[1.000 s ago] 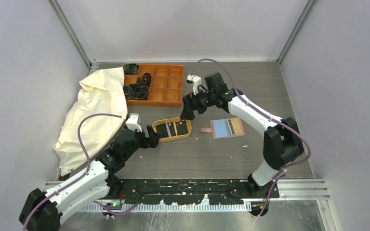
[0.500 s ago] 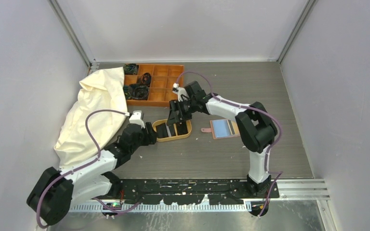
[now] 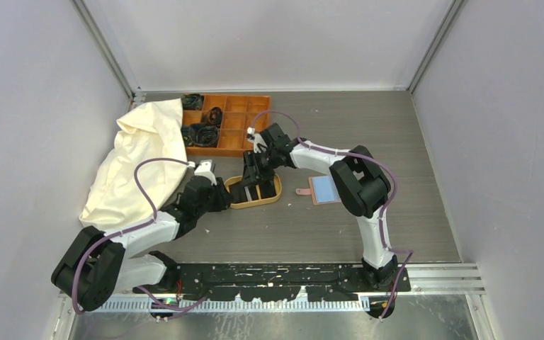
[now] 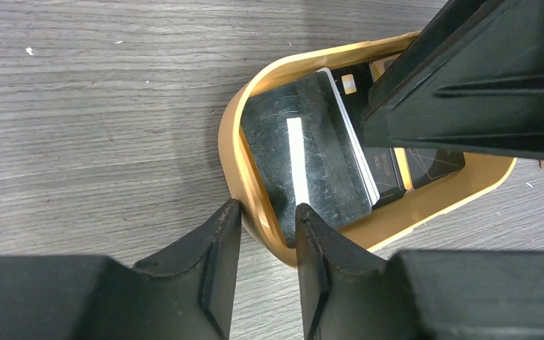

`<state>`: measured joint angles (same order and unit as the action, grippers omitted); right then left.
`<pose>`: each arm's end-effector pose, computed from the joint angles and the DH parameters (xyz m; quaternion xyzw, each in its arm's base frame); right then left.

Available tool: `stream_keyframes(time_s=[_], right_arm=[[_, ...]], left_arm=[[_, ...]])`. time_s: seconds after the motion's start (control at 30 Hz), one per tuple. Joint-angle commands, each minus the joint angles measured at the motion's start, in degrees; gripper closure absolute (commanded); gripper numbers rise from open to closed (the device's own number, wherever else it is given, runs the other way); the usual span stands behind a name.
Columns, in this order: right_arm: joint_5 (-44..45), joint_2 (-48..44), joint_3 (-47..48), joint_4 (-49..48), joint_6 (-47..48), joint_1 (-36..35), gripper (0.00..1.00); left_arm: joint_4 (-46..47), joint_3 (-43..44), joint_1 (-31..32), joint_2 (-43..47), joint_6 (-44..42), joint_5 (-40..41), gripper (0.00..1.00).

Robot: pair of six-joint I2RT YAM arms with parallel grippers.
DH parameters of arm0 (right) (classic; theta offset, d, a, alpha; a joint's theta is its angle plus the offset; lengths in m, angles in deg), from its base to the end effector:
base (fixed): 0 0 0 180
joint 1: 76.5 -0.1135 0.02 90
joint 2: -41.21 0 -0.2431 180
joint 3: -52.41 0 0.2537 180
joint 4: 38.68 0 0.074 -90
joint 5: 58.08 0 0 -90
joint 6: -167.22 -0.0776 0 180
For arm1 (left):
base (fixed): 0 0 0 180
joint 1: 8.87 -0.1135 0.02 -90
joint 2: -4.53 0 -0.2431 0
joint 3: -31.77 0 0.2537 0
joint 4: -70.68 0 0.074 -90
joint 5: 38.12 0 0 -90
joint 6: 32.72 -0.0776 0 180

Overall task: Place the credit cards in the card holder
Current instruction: Pick up the credit card from the storage box.

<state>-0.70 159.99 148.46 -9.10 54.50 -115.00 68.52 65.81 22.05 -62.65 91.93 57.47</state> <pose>0.3310 0.3168 0.1183 -0.2145 0.8873 0.3866 0.1315 0.2283 -0.1279 0.1115 -0.0513 0.8860 -0.2121 0.4092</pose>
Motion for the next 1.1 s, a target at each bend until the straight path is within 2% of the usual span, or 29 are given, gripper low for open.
stream_keyframes(time_s=[0.0, 0.23, 0.37, 0.67, 0.87, 1.07], right_arm=[[2.2, 0.4, 2.2, 0.7, -0.2, -1.5, 0.46], [2.5, 1.7, 2.2, 1.5, 0.0, -3.1, 0.47], [-1.3, 1.7, 1.6, -1.0, -2.7, -3.1, 0.48], [-10.6, -0.6, -2.3, -11.5, -12.7, -2.9, 0.52], [-12.7, -1.1, -4.3, -16.8, -16.7, -2.6, 0.53], [-12.4, -0.8, -4.6, -17.7, -17.4, -2.6, 0.54]], left_arm=[[3.8, 2.2, -0.6, -0.2, 0.5, -1.3, 0.68], [4.7, 2.2, -0.5, -1.2, 1.0, -2.9, 0.87], [5.5, 2.2, -0.5, -1.8, 1.4, -3.9, 0.95], [6.0, 2.2, -0.6, -2.6, 2.4, -4.7, 1.0], [5.3, 2.2, -0.5, -2.0, 3.2, -4.1, 1.0], [5.4, 2.0, -0.5, -1.8, 4.2, -4.4, 1.0]])
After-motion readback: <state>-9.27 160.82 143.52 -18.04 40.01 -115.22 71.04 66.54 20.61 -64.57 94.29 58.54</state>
